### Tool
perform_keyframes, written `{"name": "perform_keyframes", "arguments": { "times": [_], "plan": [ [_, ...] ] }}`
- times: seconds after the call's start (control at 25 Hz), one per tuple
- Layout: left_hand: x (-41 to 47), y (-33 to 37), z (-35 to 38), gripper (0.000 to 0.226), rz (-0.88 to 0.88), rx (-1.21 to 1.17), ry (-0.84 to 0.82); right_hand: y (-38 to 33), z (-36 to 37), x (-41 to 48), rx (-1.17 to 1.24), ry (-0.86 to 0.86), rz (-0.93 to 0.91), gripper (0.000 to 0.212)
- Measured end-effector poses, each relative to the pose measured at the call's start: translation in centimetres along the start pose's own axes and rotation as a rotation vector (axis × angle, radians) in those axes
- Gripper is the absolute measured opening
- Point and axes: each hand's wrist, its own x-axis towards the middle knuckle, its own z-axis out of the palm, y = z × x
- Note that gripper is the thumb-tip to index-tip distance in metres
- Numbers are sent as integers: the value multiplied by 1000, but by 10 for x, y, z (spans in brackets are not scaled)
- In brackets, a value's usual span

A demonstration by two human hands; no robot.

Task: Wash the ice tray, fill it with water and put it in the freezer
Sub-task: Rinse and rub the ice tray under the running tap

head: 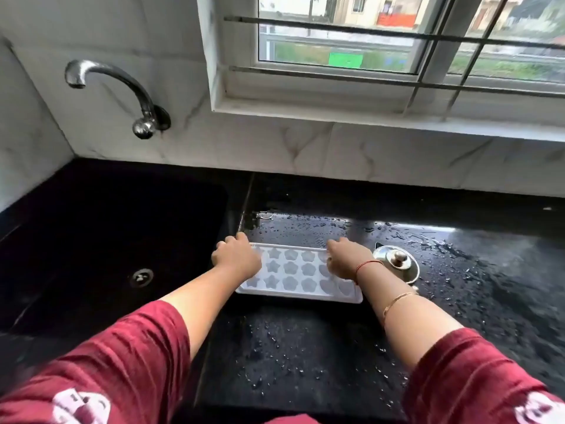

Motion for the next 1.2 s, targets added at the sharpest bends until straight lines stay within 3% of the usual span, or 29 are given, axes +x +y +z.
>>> {"name": "perform_keyframes", "arguments": {
  "times": [0.24, 0.4, 0.48, 0.68, 0.96, 1.2],
  "plan": [
    [1, -10, 6, 62, -100, -224, -174, 0, 4, 7, -18, -27, 9, 36],
    [-2, -31, 2, 47, -132, -469, -173, -3, 5, 10, 89, -16, -13, 27],
    [-3, -45, 1, 45, -194, -631, -155, -14, 6, 10, 188, 5, -33, 20],
    [-13, -95, -13, 36, -385, -991, 12, -66, -2, 16, 444, 166, -49, 25],
    [-16, -172, -41, 37, -430, -1246, 89, -153, -6, 30, 590, 344, -117, 20],
    [-19, -216, -63, 31, -451, -1381, 173, -207, -17, 41, 668, 366, -190, 19]
  ]
}}
